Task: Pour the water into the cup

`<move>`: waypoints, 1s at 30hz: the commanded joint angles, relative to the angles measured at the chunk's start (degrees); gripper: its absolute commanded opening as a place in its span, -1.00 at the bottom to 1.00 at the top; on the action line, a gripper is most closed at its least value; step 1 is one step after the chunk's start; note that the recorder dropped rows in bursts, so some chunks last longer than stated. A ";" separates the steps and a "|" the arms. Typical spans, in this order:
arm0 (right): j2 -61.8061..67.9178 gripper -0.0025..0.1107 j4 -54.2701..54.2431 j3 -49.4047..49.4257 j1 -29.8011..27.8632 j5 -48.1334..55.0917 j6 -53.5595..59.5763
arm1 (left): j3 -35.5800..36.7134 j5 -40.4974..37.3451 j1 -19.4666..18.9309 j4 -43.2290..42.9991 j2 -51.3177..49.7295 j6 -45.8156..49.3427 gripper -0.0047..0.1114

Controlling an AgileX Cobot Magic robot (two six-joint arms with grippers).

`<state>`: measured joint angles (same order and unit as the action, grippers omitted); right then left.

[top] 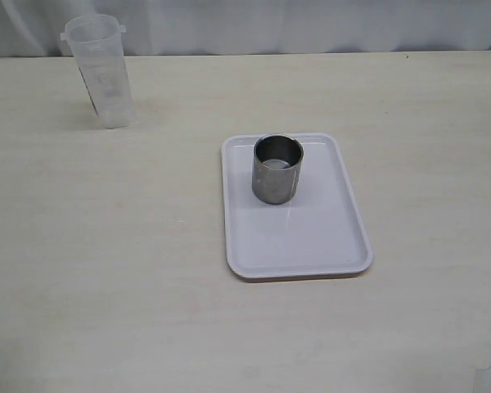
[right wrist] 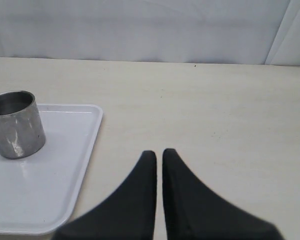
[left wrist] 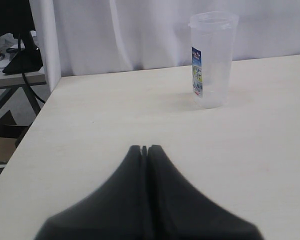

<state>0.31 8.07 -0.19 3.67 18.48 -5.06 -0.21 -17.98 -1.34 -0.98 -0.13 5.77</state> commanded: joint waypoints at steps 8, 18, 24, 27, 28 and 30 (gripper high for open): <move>-0.31 -0.88 -0.36 0.19 -0.22 0.08 -1.14 | 0.21 0.34 -0.06 0.57 0.13 0.13 -0.92; -0.31 -0.88 -0.36 0.19 -0.22 0.08 -1.39 | 0.21 0.34 -0.06 0.57 0.13 0.13 -0.92; -0.31 -0.88 -0.36 0.19 -0.22 0.08 -1.39 | 0.21 0.34 -0.06 0.57 0.13 0.13 -0.92; -0.31 -0.88 -0.36 0.19 -0.22 0.08 -1.39 | 0.21 0.34 -0.06 0.57 0.13 0.13 -0.92; -0.31 -0.88 -0.36 0.19 -0.22 0.08 -1.39 | 0.21 0.34 -0.06 0.57 0.13 0.13 -0.92; -0.31 -0.88 -0.36 0.19 -0.22 0.08 -1.39 | 0.21 0.34 -0.06 0.57 0.13 0.13 -0.92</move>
<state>0.31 7.96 -0.19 3.67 18.48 -6.48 -0.21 -17.98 -1.34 -0.98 -0.13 5.77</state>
